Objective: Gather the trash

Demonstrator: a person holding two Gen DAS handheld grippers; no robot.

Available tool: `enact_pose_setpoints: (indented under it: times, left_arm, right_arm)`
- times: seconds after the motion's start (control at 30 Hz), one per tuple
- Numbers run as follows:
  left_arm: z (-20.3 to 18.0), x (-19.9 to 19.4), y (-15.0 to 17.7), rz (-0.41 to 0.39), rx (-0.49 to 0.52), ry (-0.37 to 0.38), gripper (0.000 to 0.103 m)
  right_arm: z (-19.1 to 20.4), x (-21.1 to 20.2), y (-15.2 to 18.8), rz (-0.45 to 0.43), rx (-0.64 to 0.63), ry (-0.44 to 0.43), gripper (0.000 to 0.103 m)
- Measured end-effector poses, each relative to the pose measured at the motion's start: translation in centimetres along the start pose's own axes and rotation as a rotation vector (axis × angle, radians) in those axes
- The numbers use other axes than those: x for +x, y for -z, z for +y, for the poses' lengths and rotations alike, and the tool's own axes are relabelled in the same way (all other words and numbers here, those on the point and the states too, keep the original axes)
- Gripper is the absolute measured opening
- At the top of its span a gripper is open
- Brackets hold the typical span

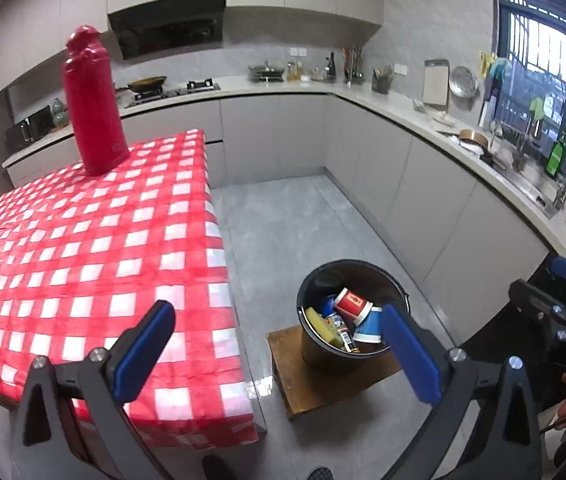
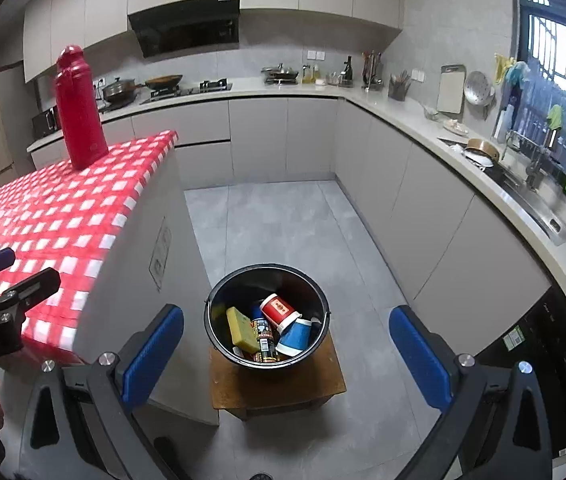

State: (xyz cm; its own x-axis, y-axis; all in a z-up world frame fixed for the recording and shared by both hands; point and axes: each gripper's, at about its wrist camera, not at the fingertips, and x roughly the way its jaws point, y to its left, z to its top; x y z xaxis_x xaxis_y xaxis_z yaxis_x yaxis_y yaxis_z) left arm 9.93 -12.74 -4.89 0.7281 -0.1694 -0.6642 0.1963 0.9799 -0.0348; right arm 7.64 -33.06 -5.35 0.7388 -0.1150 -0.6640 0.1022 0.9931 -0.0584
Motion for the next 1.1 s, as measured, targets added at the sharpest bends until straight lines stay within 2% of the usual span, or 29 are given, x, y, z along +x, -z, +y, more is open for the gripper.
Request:
enact_pose_setpoints:
  times: [0.3, 1.1]
  left_arm:
    - [-0.5, -1.6, 0.5, -0.03, -0.02, -0.011, 0.103]
    - [-1.0, -2.5, 0.1, -0.06, -0.033, -0.014, 0.103]
  right_arm:
    - [0.0, -1.6, 0.2, -0.028, 0.015, 0.0, 0.103]
    - [0.5, -2.0, -0.7, -0.057, -0.009, -0.025, 0.103]
